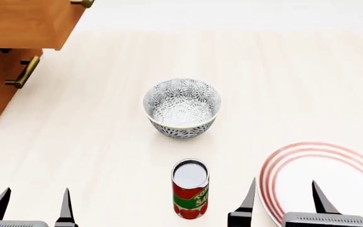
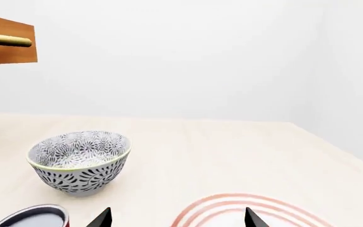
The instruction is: Put the bowl on the plate.
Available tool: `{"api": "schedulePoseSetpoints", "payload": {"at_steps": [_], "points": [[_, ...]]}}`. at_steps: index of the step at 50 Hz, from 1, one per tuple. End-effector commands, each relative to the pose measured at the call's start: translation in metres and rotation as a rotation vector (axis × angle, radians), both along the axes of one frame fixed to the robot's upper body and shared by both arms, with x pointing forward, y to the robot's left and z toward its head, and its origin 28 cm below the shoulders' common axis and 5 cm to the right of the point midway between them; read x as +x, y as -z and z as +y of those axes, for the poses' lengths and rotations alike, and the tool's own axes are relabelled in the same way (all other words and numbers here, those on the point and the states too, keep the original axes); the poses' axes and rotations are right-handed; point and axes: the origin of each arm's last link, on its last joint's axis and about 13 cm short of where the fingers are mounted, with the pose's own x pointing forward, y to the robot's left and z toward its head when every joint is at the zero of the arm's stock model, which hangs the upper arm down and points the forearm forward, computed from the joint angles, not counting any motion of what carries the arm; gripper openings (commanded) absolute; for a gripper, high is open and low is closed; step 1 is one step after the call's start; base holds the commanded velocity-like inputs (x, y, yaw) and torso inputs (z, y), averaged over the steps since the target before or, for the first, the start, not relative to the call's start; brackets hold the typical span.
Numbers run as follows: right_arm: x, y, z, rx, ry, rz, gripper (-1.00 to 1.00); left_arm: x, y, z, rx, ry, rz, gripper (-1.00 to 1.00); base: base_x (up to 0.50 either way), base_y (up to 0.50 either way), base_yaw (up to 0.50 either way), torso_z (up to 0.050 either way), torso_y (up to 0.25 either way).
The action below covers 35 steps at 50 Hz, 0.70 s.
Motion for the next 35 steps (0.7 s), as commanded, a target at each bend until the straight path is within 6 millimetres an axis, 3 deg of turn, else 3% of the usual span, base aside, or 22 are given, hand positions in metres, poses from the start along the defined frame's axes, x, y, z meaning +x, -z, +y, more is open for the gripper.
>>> {"api": "schedulePoseSetpoints", "payload": {"at_steps": [1,35], "points": [[-0.0006,-0.0053,-0.0025,0.021,-0.017,-0.008,1.0,0.0007,0.0001,0.0008,-0.002,-0.002,-0.002,1.0,0.17,0.0,0.0,0.0,0.0],[-0.0012,-0.0074,-0.0058,0.004,-0.003,-0.001,1.0,0.0016,-0.0033,0.0011,-0.014,-0.006,-0.011,1.0,0.17,0.0,0.0,0.0,0.0]]}}
